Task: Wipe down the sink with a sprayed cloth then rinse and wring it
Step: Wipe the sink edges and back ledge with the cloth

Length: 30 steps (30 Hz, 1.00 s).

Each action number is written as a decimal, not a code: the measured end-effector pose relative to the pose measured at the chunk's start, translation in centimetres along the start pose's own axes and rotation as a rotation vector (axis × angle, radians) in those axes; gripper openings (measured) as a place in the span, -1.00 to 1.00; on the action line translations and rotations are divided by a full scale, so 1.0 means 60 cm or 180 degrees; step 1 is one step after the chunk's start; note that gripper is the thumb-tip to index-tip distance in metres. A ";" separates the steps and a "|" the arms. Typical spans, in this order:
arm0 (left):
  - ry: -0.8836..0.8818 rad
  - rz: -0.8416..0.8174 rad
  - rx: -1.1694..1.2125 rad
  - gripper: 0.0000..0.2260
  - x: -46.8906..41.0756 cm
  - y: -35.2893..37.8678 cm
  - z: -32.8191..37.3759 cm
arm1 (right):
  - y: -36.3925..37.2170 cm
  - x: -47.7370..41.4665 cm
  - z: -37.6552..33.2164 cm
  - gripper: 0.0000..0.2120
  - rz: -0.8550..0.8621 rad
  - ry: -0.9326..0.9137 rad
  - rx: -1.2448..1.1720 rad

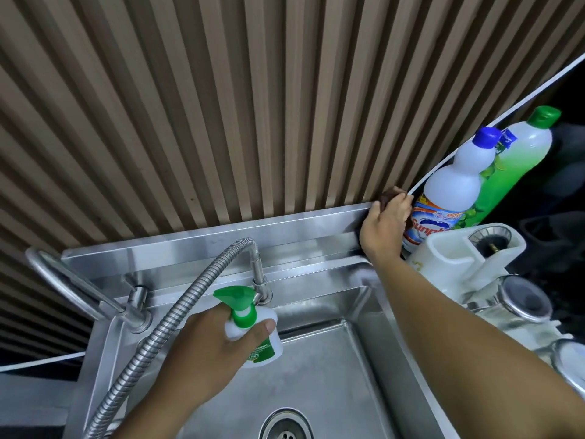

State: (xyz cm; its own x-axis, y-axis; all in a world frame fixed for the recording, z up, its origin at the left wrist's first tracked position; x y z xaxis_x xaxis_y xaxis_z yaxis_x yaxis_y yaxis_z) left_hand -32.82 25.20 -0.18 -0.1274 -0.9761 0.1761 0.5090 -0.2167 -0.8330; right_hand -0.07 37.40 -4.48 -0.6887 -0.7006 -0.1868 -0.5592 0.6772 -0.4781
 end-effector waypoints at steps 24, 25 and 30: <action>0.0076 -0.0064 0.0159 -0.70 -0.007 0.007 -0.011 | 0.018 0.087 0.042 -0.42 0.0202 -0.0047 0.0192; 0.0079 -0.0064 0.0157 -0.71 -0.006 0.006 -0.009 | 0.030 0.097 0.066 -0.42 -0.0160 -0.0020 0.0632; 0.0040 -0.0069 0.0115 -0.72 -0.009 0.003 -0.011 | 0.048 0.126 0.100 -0.57 -0.0667 -0.0021 0.1563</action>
State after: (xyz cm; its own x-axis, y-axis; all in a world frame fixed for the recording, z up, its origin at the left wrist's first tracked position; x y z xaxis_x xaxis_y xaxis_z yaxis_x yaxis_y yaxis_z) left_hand -33.22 25.67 -0.79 -0.1493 -0.9709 0.1872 0.5363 -0.2385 -0.8096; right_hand -4.12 32.70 -12.43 -0.5817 -0.8120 -0.0488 -0.4017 0.3389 -0.8508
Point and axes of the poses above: each hand's wrist, its own x-axis away from the middle knuckle, its own y-axis out of the palm, z = x × y, the point moved 2 cm from there along -x, towards the middle knuckle, and after that the axes turned 12 degrees about -x, right-handed, at the moved point
